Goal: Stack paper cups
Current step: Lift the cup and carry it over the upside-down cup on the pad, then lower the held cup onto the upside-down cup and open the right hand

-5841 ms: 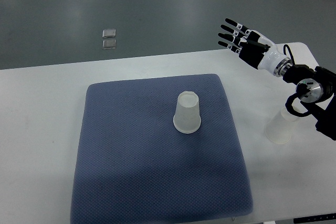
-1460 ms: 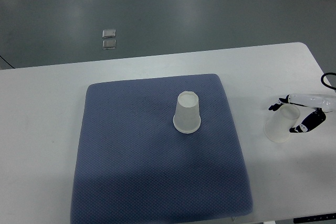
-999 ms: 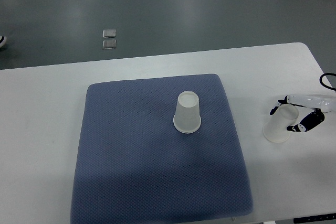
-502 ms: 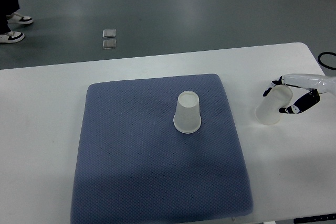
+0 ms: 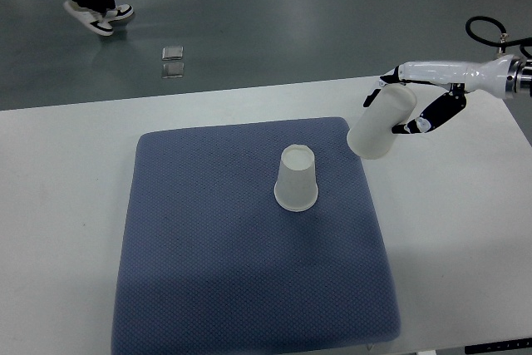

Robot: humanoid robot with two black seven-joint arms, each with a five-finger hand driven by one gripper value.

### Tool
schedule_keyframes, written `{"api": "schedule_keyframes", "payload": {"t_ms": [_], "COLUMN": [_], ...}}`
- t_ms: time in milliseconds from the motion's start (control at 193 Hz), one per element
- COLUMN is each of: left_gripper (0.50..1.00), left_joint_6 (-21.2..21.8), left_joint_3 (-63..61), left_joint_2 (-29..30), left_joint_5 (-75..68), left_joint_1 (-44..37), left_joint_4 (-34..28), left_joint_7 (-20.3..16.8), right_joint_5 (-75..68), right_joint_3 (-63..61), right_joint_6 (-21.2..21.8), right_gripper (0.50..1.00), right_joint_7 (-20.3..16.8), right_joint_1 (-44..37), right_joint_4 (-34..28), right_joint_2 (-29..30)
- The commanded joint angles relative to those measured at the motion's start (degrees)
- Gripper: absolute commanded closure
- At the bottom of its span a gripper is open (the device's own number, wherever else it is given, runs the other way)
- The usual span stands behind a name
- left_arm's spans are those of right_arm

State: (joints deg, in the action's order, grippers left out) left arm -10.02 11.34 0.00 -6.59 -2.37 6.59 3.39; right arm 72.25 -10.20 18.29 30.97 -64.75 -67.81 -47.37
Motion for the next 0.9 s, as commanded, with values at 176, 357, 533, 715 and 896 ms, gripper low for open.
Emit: {"api": "schedule_keyframes", "payload": {"t_ms": [176, 357, 533, 715, 896], "left_gripper": [0.5, 0.5, 0.5, 0.5, 0.5], "left_joint_6": [0.01, 0.01, 0.01, 0.0, 0.01], "left_joint_3": [0.0, 0.0, 0.0, 0.0, 0.0], "left_joint_2": [0.0, 0.0, 0.0, 0.0, 0.0], "left_joint_5": [0.0, 0.0, 0.0, 0.0, 0.0], "left_joint_1": [0.0, 0.0, 0.0, 0.0, 0.0], "left_joint_4": [0.0, 0.0, 0.0, 0.0, 0.0], "left_joint_7": [-0.05, -0.05, 0.04, 0.04, -0.05], "right_joint_5": [-0.44, -0.44, -0.44, -0.44, -0.27], "right_joint_3": [0.0, 0.0, 0.09, 0.09, 0.09], "right_joint_6": [2.72, 2.98, 2.9, 2.81, 2.63], "right_gripper": [0.865, 0.863, 0.861, 0.861, 0.859], "right_joint_7": [-0.3, -0.74, -2.49, -4.6, -5.66], "right_joint_1": [-5.73, -5.12, -3.19, -3.19, -3.1], "right_joint_4": [-0.84, -0.84, -0.84, -0.57, 0.04], "right_joint_2": [4.39, 7.2, 9.4, 11.33, 12.47]}}
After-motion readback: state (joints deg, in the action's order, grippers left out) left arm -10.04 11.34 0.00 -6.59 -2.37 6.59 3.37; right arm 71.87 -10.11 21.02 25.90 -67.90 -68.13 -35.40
